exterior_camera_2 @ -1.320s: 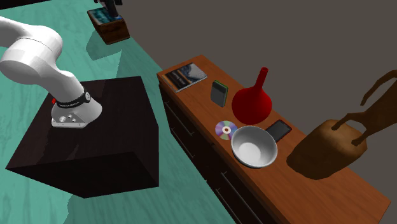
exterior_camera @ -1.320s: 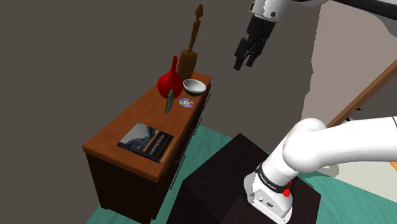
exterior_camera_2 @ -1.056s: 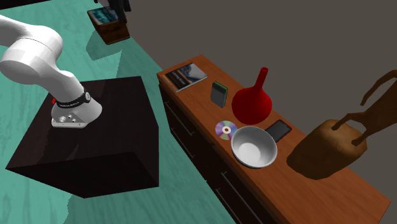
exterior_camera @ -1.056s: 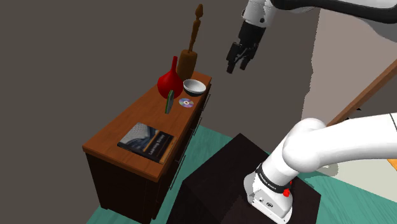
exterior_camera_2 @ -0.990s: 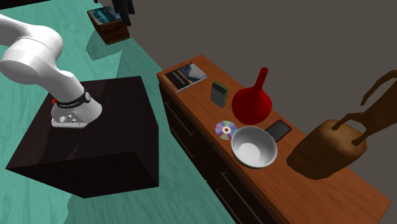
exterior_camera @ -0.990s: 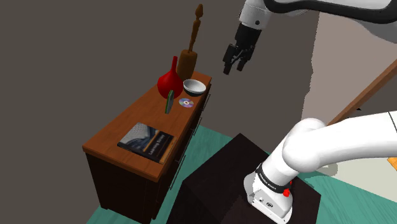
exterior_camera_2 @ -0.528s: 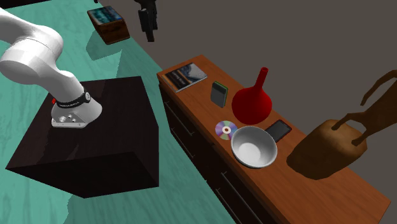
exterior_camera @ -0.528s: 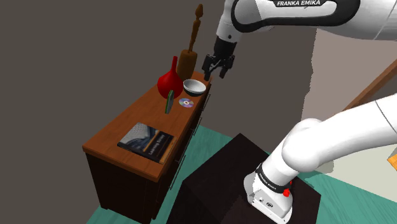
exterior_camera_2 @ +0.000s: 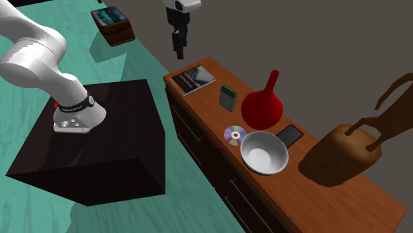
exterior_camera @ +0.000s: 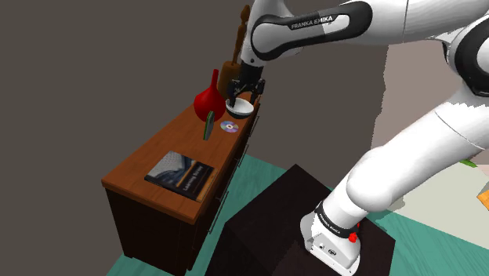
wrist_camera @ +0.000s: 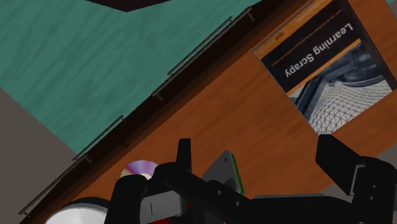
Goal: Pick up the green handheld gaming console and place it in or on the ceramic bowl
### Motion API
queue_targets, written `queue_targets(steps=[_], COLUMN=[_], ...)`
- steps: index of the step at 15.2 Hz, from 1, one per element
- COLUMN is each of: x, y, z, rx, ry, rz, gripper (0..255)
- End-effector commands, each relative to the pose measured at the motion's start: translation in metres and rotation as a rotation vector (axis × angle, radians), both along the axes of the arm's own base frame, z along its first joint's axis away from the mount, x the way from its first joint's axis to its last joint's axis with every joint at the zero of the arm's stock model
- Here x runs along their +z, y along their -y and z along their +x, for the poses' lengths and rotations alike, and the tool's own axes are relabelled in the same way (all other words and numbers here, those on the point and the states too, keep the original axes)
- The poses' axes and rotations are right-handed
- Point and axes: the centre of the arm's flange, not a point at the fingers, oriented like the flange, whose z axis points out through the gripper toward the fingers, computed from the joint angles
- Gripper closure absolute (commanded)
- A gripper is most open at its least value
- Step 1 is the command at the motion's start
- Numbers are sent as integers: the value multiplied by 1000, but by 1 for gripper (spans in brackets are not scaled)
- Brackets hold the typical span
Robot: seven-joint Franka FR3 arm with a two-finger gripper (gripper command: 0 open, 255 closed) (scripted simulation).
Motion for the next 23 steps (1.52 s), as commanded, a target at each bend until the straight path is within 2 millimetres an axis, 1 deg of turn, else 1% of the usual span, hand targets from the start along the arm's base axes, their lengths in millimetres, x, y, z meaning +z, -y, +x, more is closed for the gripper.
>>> queue_targets(steps=[1,9,17,18,23], x=[-21,-95,-169,-170,-196], y=[1,4,14,14,15], z=[18,93,167,167,167], rx=[-24,-118,-212,-212,-212], ry=[2,6,10,10,10], rz=[-1,-6,-10,-10,-10], gripper=[0,0,0,0,0])
